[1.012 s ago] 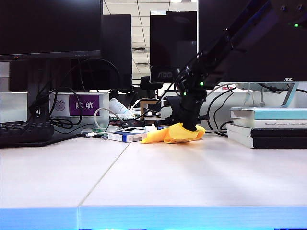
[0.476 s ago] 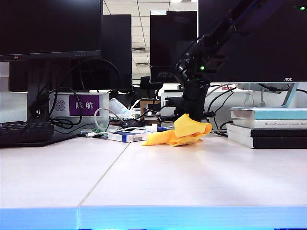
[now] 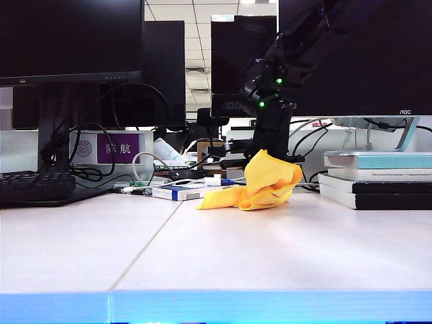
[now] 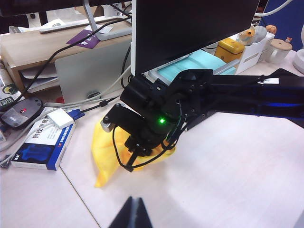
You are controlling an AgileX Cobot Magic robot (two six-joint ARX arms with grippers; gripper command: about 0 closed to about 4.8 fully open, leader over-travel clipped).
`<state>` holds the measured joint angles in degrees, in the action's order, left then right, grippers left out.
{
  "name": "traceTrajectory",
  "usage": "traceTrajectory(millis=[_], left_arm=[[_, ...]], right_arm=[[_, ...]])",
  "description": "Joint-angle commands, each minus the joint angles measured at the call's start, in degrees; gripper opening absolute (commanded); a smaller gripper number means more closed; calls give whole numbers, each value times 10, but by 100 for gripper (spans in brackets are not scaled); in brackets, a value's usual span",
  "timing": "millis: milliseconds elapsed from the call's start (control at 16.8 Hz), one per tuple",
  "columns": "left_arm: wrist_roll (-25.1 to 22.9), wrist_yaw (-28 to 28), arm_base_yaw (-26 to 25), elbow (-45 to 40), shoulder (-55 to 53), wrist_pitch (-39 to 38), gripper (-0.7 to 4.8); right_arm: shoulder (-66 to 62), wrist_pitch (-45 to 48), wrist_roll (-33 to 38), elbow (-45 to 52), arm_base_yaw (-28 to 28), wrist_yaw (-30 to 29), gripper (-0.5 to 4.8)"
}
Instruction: Wipe the table from front to back using the rag.
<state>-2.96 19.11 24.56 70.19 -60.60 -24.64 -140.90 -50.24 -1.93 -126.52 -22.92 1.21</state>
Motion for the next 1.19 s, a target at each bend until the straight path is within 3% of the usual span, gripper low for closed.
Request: traceTrajectory(millis=[60, 298, 655, 953, 1191], left_arm=[[-1, 4, 1, 3, 2, 8, -4], [-1, 4, 1, 3, 2, 7, -4], [-1, 4, 1, 3, 2, 7, -4], [0, 4, 1, 3, 3, -1, -4], [-1, 4, 1, 3, 3, -1, -4]], right_arm=[[-15, -82, 2, 22, -3, -16, -2], [-5, -71, 5, 58, -12, -28, -2], [81, -7, 9, 198, -20, -29, -2], [202, 79, 30, 435, -26, -53, -2], [258, 113, 38, 542, -54, -60, -2]])
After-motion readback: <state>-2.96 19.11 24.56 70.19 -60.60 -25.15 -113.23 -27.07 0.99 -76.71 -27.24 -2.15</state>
